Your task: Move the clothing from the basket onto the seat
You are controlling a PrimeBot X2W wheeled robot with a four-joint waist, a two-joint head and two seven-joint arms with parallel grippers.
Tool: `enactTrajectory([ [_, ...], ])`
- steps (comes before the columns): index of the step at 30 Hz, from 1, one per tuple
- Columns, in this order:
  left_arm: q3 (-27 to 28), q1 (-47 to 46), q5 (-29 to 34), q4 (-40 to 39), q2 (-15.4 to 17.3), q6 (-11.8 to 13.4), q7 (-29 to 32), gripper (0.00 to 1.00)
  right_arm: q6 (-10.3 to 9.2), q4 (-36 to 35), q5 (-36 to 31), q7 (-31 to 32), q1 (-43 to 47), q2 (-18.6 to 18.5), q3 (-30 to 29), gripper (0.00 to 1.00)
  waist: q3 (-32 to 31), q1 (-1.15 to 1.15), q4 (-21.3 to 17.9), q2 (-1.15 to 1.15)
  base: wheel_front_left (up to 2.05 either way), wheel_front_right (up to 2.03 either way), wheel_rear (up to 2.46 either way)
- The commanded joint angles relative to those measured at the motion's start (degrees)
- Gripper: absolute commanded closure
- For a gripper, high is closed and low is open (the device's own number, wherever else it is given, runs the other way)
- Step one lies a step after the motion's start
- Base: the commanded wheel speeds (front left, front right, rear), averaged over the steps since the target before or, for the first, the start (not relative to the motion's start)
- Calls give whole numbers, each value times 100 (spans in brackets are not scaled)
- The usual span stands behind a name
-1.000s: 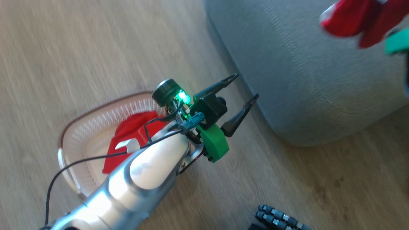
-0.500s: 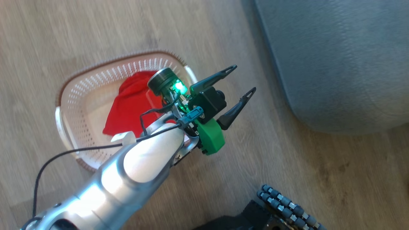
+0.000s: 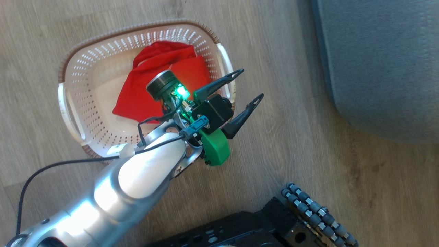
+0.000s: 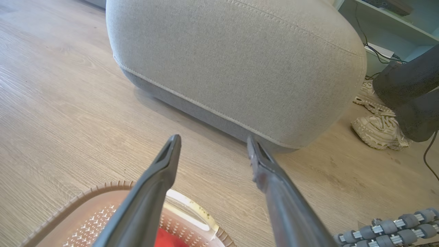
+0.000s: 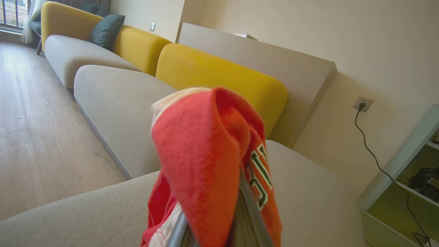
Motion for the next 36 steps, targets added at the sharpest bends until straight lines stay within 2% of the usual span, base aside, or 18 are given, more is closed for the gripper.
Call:
enactTrajectory([
  [1, 86, 54, 52, -225, 47, 57, 35, 0, 40, -79, -62, -9, -77, -146, -85, 100, 117, -1, 77, 0, 0, 0, 0],
  [7, 97, 66, 42, -325, 157, 117, 37, 0, 40, 698, -176, 73, 24, 128, -417, 100, 262, -1, 208, 0, 0, 0, 0],
  [12, 121, 39, 9, -336, 152, 156, -8, 0, 40, 1040, -120, 27, 229, 269, -511, 99, 197, -1, 286, 0, 0, 0, 0],
  [13, 123, 32, 5, -334, 144, 163, -19, 0, 40, 1061, -115, 15, 275, 285, -504, 69, 170, -1, 292, 0, 0, 0, 0],
  [14, 130, 26, -14, -309, 130, 170, -44, 0, 40, 1073, -99, -4, 375, 318, -466, 0, 95, -1, 295, 0, 0, 0, 0],
  [17, 127, 27, -43, -245, 94, 167, -85, 0, 40, 988, -80, -20, 562, 387, -224, 0, -45, -1, 296, 0, 0, 0, 0],
  [25, 135, 41, -125, -70, -128, 155, -199, 0, 40, 188, 487, -27, 1477, 551, 603, 0, -578, -1, 327, 0, 0, 0, 0],
  [36, 420, 268, -210, 18, -304, 195, -239, 0, 40, -359, 1150, -27, 2675, 469, 1516, 0, -1275, -1, 566, 0, 0, 0, 0],
])
